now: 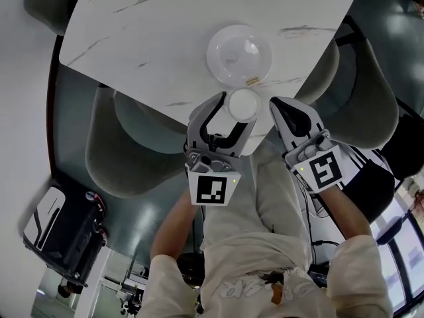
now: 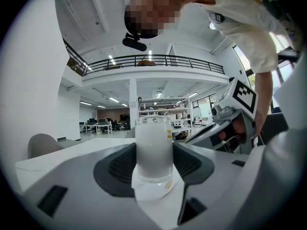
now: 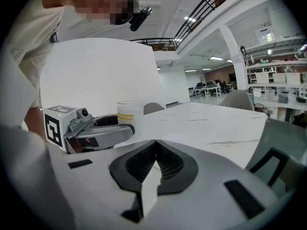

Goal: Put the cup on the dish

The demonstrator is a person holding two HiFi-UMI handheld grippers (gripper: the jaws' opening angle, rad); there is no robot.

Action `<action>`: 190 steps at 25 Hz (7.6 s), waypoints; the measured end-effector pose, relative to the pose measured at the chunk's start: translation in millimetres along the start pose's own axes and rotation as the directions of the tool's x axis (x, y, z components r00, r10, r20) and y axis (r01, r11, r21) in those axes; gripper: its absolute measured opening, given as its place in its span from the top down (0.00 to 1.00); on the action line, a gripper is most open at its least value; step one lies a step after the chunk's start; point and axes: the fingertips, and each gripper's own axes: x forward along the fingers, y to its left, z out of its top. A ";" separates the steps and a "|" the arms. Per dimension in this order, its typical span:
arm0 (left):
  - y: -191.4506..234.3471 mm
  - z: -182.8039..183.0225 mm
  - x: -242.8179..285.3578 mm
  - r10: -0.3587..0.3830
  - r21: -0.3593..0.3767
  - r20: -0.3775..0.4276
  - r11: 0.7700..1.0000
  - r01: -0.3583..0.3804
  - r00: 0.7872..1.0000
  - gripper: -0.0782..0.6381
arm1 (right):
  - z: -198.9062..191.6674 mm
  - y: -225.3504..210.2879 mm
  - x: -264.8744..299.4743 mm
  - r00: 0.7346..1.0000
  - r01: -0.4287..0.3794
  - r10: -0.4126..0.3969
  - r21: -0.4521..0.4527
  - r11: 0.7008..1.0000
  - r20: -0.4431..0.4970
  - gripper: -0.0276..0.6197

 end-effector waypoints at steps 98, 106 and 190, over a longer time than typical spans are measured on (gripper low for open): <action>12.3 -94.7 73.7 -0.069 -0.002 -0.371 0.997 0.073 0.926 0.48 | -31.2 -39.8 44.0 0.997 0.077 -0.069 0.189 0.979 -0.047 0.57; 18.3 -98.0 58.8 -0.026 -0.047 -0.370 0.999 0.009 0.929 0.46 | -32.7 -35.5 41.2 0.996 0.071 -0.059 0.216 0.974 -0.059 0.57; -38.1 139.2 -98.1 -0.001 -0.260 -0.303 0.962 -0.081 0.953 0.89 | 142.9 76.6 -100.8 0.995 -0.095 0.096 0.085 0.992 -0.007 0.88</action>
